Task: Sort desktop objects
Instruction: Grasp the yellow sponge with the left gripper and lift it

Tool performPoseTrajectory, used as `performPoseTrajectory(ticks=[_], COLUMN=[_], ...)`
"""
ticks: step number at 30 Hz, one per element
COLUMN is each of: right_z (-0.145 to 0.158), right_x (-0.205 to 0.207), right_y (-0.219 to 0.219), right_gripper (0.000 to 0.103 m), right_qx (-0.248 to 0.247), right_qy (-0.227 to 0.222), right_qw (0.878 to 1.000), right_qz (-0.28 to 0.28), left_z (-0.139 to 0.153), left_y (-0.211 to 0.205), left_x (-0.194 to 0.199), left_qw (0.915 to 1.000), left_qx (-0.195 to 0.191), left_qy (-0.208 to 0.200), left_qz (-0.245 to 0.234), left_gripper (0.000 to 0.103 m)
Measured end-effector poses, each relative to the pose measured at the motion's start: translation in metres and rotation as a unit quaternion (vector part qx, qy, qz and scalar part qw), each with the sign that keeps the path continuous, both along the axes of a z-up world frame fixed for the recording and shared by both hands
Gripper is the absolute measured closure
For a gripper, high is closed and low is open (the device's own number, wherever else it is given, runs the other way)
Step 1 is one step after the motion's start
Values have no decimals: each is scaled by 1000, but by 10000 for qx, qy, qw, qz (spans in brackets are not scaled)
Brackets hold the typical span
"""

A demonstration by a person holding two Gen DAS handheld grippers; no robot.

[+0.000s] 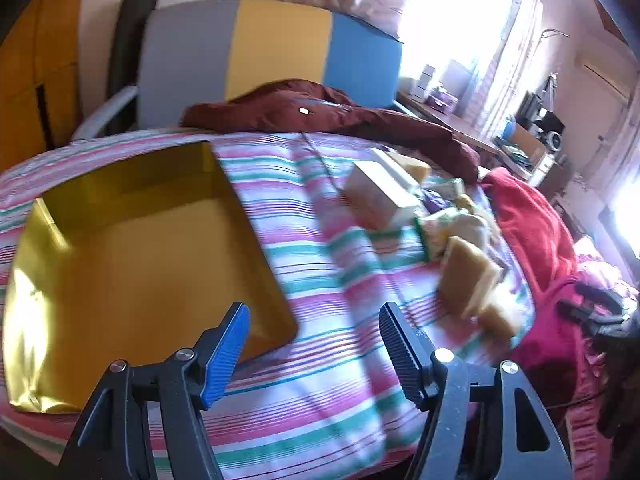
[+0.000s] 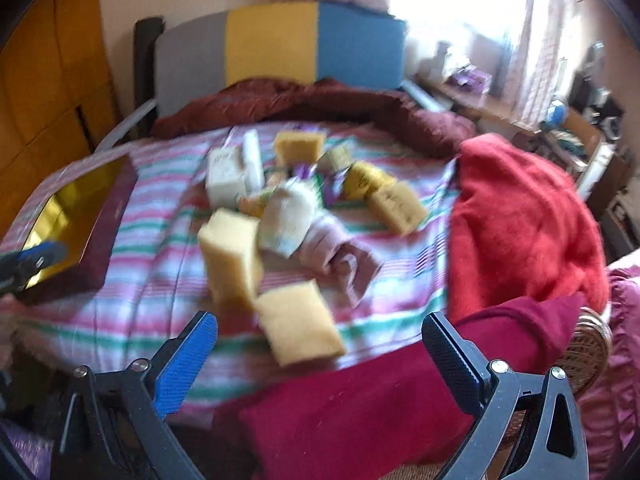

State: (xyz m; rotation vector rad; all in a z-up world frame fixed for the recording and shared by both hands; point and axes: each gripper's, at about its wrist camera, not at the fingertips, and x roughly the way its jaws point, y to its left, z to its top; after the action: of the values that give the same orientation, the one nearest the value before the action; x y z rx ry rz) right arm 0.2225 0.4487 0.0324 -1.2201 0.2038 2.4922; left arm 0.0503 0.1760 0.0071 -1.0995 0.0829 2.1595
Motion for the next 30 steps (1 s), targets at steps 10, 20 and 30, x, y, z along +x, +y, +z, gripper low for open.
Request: performPoseTrajectory(ticks=[10, 20, 30], right_z=[-36, -56, -65], right_x=[-39, -66, -68], right_y=[4, 23, 29], right_gripper=[0, 13, 30], right_qx=[-402, -769, -890], right_qy=[-1017, -1815, -2117], right_qw=[9899, 9758, 9703], right_qz=[903, 947, 759], left_z=[8, 1, -12], left_y=[67, 118, 160], left_x=[14, 16, 16], left_qw=[9925, 9810, 9741], left_qx=[405, 483, 339], left_qy=[-324, -809, -1076], left_qz=[-1103, -1695, -1961], left_gripper=[34, 34, 34])
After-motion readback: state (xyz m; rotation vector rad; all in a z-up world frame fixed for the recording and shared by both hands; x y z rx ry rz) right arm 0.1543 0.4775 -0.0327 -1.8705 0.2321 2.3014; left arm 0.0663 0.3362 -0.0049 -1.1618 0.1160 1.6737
